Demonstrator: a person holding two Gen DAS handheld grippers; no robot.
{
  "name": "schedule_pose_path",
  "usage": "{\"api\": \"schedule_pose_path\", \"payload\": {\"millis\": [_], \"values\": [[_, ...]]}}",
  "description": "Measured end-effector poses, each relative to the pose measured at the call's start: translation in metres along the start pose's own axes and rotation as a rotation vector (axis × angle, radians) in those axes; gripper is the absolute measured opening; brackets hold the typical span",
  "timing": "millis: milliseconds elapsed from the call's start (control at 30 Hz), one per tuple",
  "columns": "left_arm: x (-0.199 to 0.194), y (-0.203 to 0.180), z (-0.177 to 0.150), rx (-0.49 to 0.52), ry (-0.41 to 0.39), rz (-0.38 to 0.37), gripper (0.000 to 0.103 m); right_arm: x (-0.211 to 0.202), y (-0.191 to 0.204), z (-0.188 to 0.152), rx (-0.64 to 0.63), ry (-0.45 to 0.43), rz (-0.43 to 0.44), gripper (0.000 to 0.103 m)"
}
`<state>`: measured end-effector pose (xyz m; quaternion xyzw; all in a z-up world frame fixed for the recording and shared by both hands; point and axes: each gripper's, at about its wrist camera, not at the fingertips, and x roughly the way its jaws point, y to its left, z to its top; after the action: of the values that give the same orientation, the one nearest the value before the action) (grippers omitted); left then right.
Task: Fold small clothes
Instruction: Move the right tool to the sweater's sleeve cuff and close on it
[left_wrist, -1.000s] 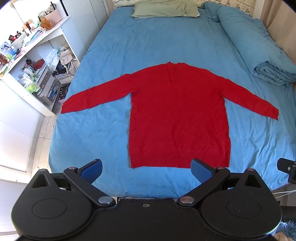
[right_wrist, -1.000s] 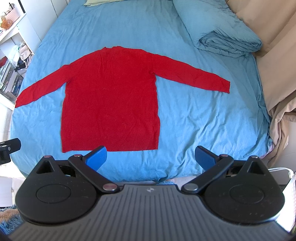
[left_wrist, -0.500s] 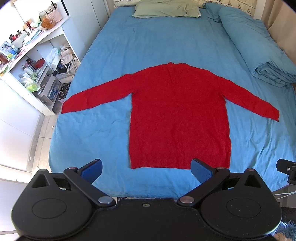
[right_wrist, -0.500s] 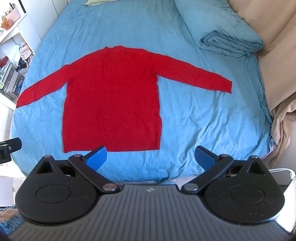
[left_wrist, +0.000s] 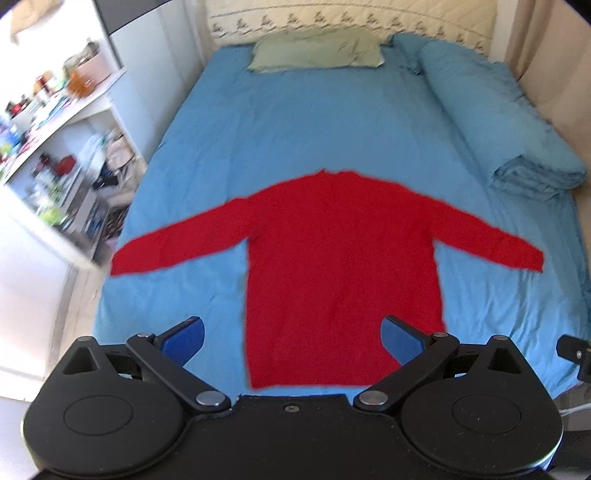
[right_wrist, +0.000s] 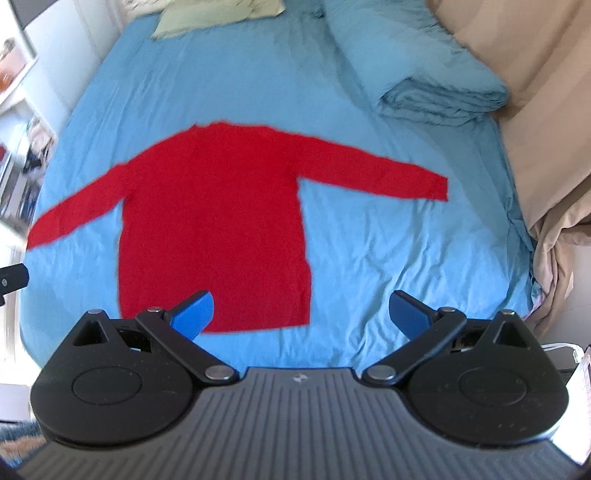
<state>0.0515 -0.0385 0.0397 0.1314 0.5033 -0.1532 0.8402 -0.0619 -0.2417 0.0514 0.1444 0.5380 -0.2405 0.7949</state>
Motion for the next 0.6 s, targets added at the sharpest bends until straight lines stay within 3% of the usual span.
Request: {"api": "schedule_pose_path", "payload": {"millis": [100, 267, 600], "values": [[0.012, -0.018, 0.034, 0.020, -0.051, -0.044, 0.103, 0.006, -0.025, 0.019, 0.069, -0.034, -0.012, 0.103], [0.050, -0.082, 0.079, 0.054, -0.107, -0.019, 0.103, 0.038, -0.096, 0.053, 0.185, -0.111, 0.031, 0.103], [0.156, -0.219, 0.134, -0.021, -0.190, -0.008, 0.103, 0.191, -0.266, 0.112, 0.331, -0.262, 0.056, 0.103]]}}
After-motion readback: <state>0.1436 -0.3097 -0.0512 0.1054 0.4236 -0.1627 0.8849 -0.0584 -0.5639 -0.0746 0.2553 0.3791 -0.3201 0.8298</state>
